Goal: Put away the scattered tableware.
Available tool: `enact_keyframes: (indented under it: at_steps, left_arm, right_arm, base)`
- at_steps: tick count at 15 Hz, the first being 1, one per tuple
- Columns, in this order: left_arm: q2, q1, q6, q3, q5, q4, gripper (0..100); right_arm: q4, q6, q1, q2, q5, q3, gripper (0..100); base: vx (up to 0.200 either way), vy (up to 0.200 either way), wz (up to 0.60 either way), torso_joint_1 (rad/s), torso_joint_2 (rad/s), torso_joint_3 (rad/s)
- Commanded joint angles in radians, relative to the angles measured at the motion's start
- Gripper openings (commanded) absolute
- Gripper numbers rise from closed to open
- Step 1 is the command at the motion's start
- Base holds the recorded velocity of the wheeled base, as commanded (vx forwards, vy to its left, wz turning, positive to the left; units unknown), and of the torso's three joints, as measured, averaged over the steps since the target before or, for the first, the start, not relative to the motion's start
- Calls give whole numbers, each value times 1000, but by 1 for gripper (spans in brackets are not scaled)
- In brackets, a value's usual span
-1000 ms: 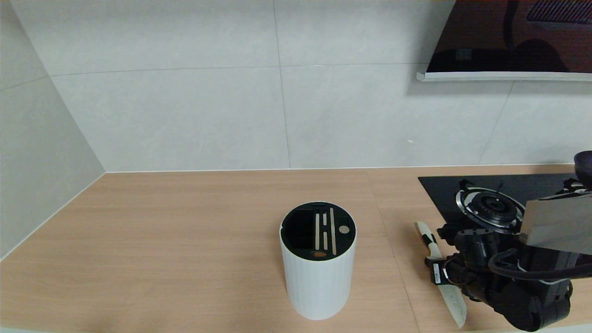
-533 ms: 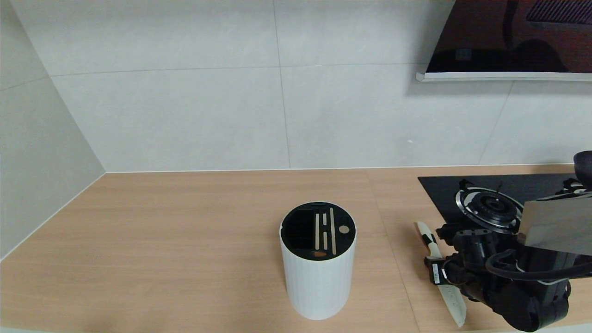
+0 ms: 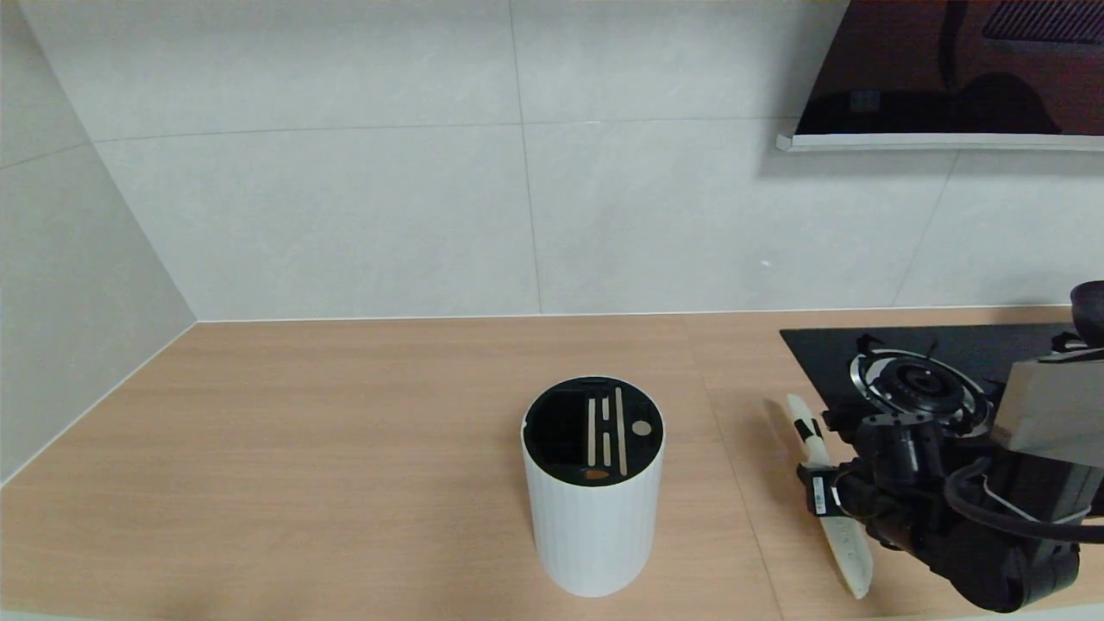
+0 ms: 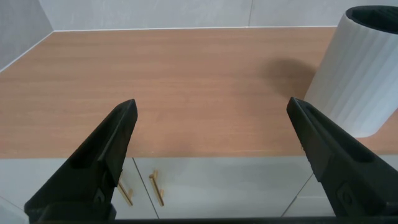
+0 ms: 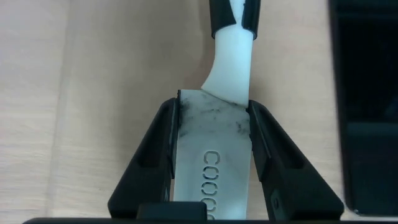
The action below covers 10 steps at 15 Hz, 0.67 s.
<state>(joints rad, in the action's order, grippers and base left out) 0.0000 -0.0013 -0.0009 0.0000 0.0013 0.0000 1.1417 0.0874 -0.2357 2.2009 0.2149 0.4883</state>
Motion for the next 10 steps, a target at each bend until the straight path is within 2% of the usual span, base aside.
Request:
enact_keyframes:
  at_steps: [1,6,7,8,9,10]
  left_arm:
    - [0,0,1,0,0,0,100]
    - [0,0,1,0,0,-2,100]
    - [0,0,-1,0,3,-12,100]
    - [0,0,-2,-5,2,-74,100]
    - [0,0,-2,-15,-17,-100,100]
    - [0,0,1,-43,-63,-72,100]
  right_arm:
    - [3,2,-2,-127,0,-13,0]
    - [-39,2,-50,-265,0,-34,0]
    - [-69,2,-76,-306,1,-31,0]
    - [-80,0,-85,-340,4,-30,0]
    - [-80,-3,-85,-359,1,-28,0]
    - [-79,-11,-85,-380,-9,-25,0]
  base:
    - [0,0,0,0,0,0]
    - [0,0,0,0,0,0]
    - [0,0,0,0,0,0]
    - [0,0,0,0,0,0]
    - [0,0,0,0,0,0]
    - [0,0,0,0,0,0]
